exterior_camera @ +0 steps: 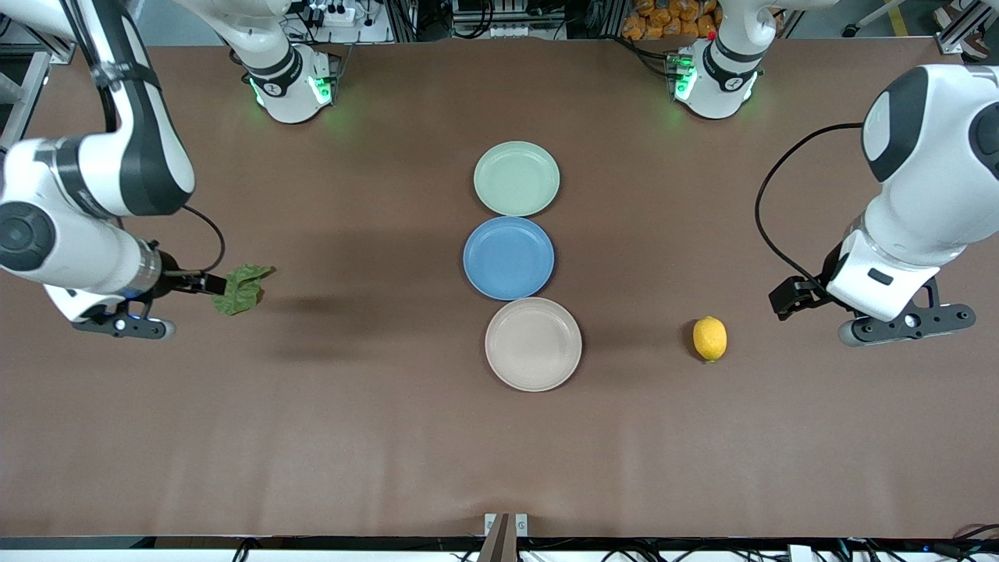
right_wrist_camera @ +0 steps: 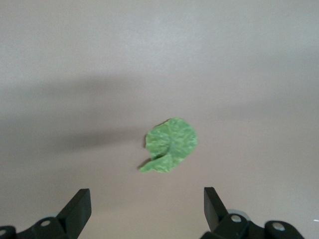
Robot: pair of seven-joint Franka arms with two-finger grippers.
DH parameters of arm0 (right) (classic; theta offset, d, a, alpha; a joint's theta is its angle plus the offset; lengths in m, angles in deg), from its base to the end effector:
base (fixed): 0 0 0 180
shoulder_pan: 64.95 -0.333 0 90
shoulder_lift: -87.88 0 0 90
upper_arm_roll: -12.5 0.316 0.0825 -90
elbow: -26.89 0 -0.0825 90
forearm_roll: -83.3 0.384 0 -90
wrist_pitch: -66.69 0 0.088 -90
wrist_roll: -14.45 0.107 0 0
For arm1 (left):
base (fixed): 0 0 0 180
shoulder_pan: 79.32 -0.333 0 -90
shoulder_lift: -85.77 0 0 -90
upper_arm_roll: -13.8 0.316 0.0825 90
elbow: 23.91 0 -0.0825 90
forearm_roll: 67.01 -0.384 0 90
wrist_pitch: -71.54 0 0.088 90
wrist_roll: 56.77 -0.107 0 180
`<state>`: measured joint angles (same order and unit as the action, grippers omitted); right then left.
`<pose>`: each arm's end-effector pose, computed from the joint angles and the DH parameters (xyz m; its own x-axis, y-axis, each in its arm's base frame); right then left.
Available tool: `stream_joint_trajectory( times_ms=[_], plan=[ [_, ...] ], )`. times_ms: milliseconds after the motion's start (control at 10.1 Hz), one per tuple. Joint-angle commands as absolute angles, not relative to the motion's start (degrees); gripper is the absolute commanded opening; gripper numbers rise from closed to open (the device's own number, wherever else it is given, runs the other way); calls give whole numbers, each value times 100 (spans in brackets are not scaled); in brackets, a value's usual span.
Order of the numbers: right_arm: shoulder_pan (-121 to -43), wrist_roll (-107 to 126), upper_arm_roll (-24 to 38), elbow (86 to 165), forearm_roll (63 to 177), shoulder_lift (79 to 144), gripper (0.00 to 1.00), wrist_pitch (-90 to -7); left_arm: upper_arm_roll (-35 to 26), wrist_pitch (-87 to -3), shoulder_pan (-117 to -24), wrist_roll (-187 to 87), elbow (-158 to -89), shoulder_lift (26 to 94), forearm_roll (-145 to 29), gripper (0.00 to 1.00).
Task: Pick lemon and lettuce from plates
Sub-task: 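Release the lettuce with the right gripper while the left gripper withdraws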
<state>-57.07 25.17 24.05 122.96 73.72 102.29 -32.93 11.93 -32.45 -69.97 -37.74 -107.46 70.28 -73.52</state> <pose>0.6135 0.0149 0.4431 0.9827 -0.0916 -0.1611 -0.0692 -0.9878 0.1393 0.6429 -0.1154 0.5381 0.9873 0.1102 0.1142 0.1186 -0.9905 -0.0699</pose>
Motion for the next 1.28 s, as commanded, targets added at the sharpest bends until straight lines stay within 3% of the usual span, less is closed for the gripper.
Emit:
stream_joint_trajectory(
  times_ms=[0, 395, 789, 1184],
  plan=[
    [-5888, 1712, 1876, 11437, 7949, 10089, 100, -2474, 1134, -2928, -7044, -3936, -10820, 7293, -7202, 100],
    [-5880, 1726, 1848, 11224, 7987, 9362, 100, -2279, 1160, -2576, -7079, -3962, -10846, 7566, -7202, 100],
    [-5810, 1875, 1839, 10697, 8470, 9071, 100, -1418, 1160, -2391, -7079, -3963, -10855, 7689, -7194, 100],
    [-5827, 1902, 1830, 10985, 8471, 8797, 100, -1687, 1134, -2145, -7071, -3963, -10846, 7961, -7194, 100]
  ],
)
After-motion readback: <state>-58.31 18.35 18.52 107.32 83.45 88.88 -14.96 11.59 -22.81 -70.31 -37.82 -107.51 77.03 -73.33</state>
